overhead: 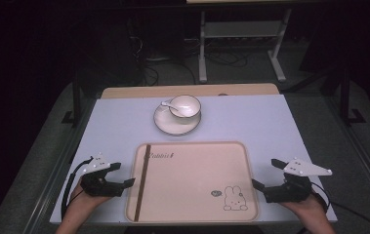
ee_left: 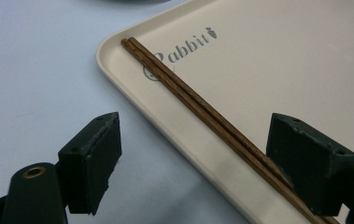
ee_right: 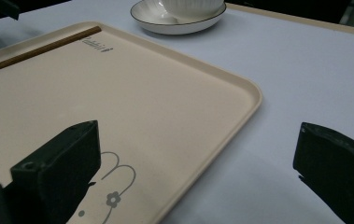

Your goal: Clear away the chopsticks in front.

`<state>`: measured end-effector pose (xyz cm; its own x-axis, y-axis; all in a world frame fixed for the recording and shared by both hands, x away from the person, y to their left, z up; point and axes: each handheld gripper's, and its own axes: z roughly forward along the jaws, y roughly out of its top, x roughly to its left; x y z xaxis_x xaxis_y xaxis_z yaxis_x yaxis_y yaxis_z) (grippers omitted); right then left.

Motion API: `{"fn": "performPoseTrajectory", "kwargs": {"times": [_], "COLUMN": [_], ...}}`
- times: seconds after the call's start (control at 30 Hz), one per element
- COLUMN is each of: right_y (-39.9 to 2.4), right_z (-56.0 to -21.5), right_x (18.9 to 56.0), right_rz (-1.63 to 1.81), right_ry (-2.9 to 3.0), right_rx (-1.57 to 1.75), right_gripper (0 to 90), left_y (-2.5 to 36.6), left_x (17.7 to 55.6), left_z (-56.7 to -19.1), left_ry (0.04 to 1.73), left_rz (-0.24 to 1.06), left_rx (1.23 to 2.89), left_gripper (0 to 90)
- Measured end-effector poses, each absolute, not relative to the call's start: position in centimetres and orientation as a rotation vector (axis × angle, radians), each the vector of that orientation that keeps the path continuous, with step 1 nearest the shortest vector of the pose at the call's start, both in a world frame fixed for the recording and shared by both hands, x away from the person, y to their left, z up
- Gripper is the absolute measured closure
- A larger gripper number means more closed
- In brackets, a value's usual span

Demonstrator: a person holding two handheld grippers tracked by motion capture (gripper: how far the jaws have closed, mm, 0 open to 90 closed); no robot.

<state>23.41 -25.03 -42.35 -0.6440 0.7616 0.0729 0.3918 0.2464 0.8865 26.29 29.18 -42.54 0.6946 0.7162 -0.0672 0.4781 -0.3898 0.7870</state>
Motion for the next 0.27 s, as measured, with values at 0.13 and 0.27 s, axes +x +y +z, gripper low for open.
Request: {"fn": "performPoseTrajectory", "kwargs": {"times": [0.13,0.27], "right_y": [-25.01,-25.00], "right_z": [-42.35,-42.37], "right_x": [23.37,23.41], "right_rz": [1.362,1.364], "right_ry": [2.156,2.157], "right_rx": [1.053,1.051], "right_gripper": [0.2,0.2], "left_y": [29.08,29.10], "left_x": [26.30,26.32], "left_z": [-42.58,-42.55], "left_ry": [0.911,0.913], "left_rz": [0.359,0.363], "left_rx": [2.069,2.063], "left_gripper": [16.9,16.6]}}
